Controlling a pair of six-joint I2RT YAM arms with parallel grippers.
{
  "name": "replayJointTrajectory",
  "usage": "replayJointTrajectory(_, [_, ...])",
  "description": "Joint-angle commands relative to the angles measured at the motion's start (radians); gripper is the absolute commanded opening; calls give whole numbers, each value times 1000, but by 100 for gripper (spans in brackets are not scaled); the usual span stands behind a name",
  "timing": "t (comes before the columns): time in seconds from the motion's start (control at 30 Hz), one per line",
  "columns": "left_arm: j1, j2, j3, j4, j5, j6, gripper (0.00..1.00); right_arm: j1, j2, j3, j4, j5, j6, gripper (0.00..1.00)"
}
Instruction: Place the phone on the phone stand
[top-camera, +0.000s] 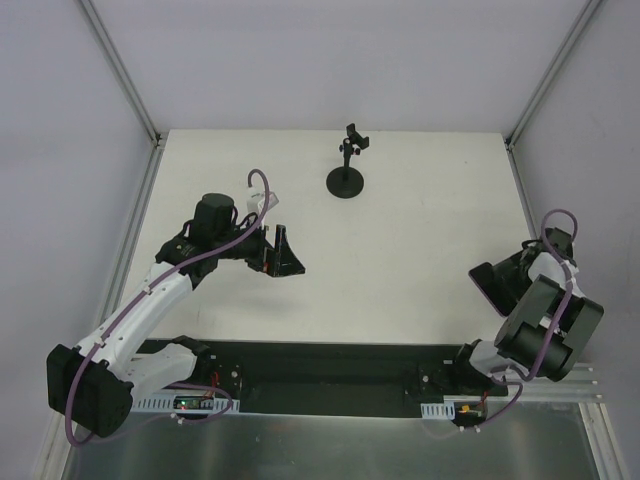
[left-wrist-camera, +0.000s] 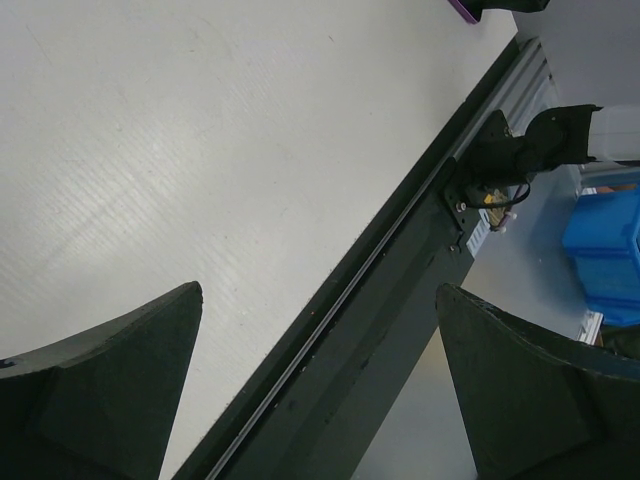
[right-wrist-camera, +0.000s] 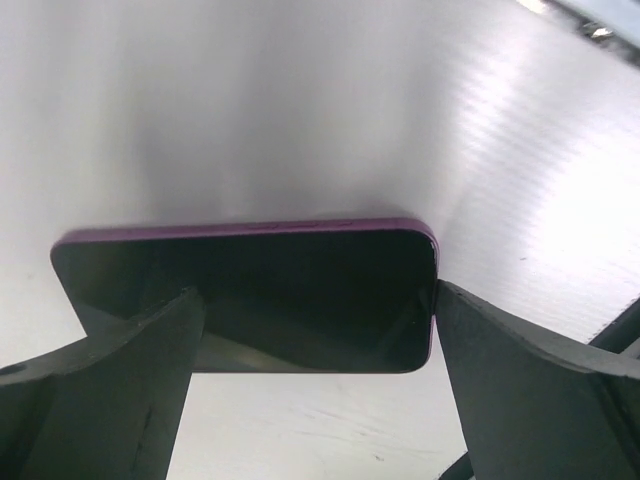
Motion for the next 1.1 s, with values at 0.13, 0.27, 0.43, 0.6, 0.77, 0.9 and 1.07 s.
replayJointTrajectory(0.13, [-12,-32,-19,22,-17,33,99,256,21,12,-120,59,-30,99])
replayJointTrajectory(0.27, [-12,-40,-20,19,-26,38,99,450,-6,9,-162,79,-16,99])
replayJointTrajectory(0.43, [-10,-35,-19,14,-31,43,99,617,-100,11,-186,9,1,99])
replayJointTrajectory(0.6, [-12,-24,-19,11,-37,44,99,660,-205,56,-175,-38,-39,98])
replayJointTrajectory(0.77, [-12,-17,-17,8,-42,46,99,437,-120,156,-89,-110,-19,98])
replayJointTrajectory(0.9, [-12,-23,-16,3,-51,52,99,310,56,296,-110,-218,-23,99])
replayJointTrajectory(1.07, [-12,-23,-13,2,-57,53,99,293,237,420,-166,-264,-63,99])
